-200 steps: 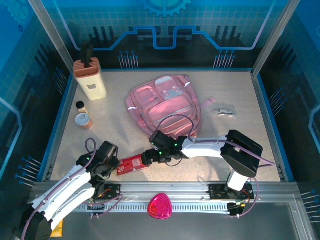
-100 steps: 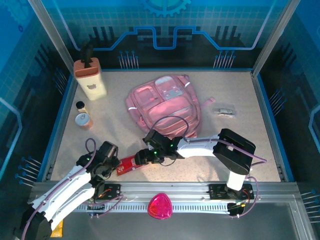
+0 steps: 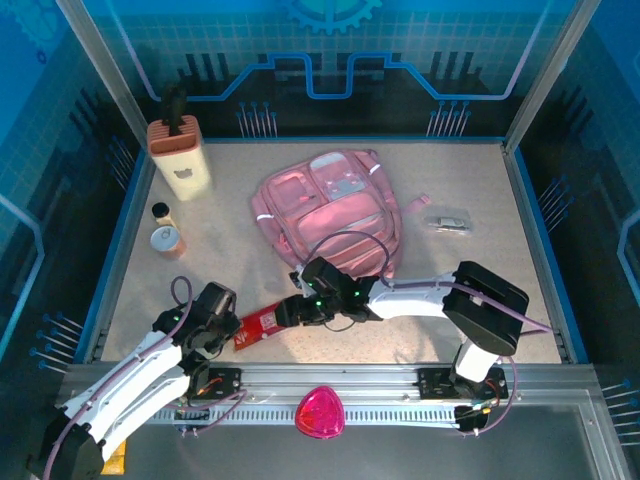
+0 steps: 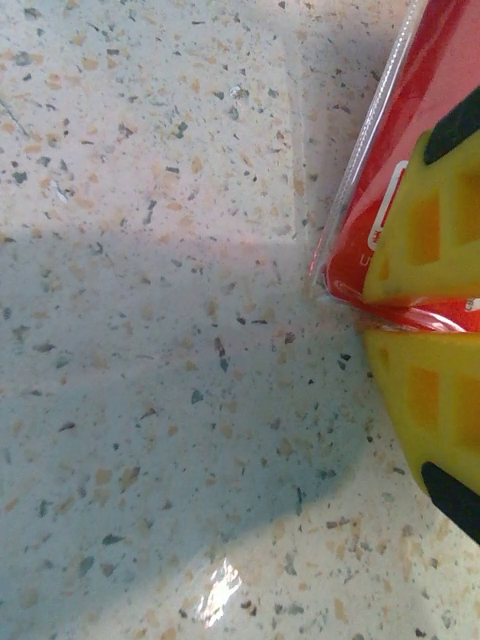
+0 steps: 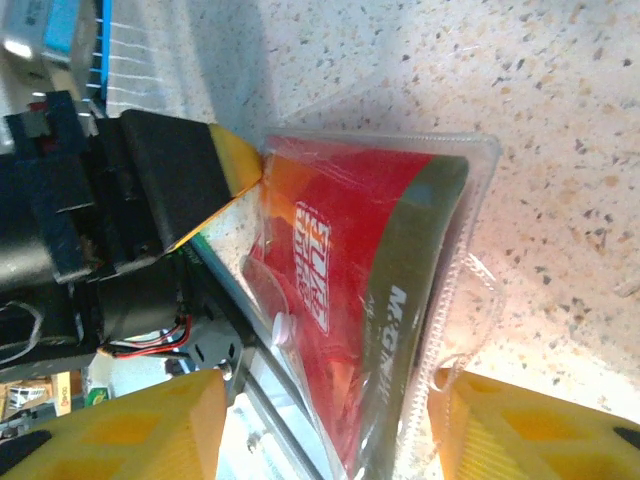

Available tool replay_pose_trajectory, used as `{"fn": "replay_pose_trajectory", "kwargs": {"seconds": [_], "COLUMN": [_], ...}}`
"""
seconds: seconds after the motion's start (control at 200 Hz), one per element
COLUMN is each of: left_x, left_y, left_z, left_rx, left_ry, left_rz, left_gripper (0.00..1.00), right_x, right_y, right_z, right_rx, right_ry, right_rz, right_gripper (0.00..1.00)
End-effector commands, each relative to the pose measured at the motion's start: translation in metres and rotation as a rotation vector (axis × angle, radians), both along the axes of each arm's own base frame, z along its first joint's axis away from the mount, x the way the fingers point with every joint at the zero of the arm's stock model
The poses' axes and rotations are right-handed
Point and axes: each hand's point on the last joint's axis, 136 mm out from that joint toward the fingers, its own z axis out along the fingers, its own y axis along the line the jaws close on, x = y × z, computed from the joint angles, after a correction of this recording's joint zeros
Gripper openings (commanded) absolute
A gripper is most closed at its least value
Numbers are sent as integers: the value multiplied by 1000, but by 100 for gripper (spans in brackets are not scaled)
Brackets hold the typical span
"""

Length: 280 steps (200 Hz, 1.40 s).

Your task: Pack books, pencil case, and school supplies into a backpack

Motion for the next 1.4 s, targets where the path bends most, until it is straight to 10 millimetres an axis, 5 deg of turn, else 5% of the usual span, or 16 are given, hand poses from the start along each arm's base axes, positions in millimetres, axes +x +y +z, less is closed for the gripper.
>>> {"fn": "replay_pose_trajectory", "kwargs": {"seconds": [0.0, 0.115, 0.51, 0.735, 0.925, 1.121, 1.276, 1.396], "left_x": [9, 15, 18, 40, 82, 136, 167, 172], "left_y": [-42, -48, -50, -46, -47, -99, -151, -200], "left_z": [-8, 2, 7, 56, 128, 188, 196, 187], "left_rx": [-218, -228, -217, -134, -10, 81, 201, 226], "left_ry": [-38, -68, -86, -197, -439, -661, -760, -804], "left_rz": [-68, -84, -104, -162, -288, -641, -949, -1187], "left_gripper": [13, 13, 14, 31, 45, 53, 60, 65], "right_x": [-5, -2, 8, 14, 23, 39, 52, 61], "right_y": [14, 15, -5, -31, -89, -169, -232, -265], "right_z": [22, 6, 23, 51, 94, 130, 145, 154], "right_rx": [97, 49, 39, 58, 52, -8, -64, -76], "right_ry": [-18, -4, -55, -86, -171, -217, -228, -237], "right_rz": [44, 30, -16, -49, -144, -297, -462, -571], "right_gripper": [57, 48, 14, 1, 0, 1, 2, 1]}}
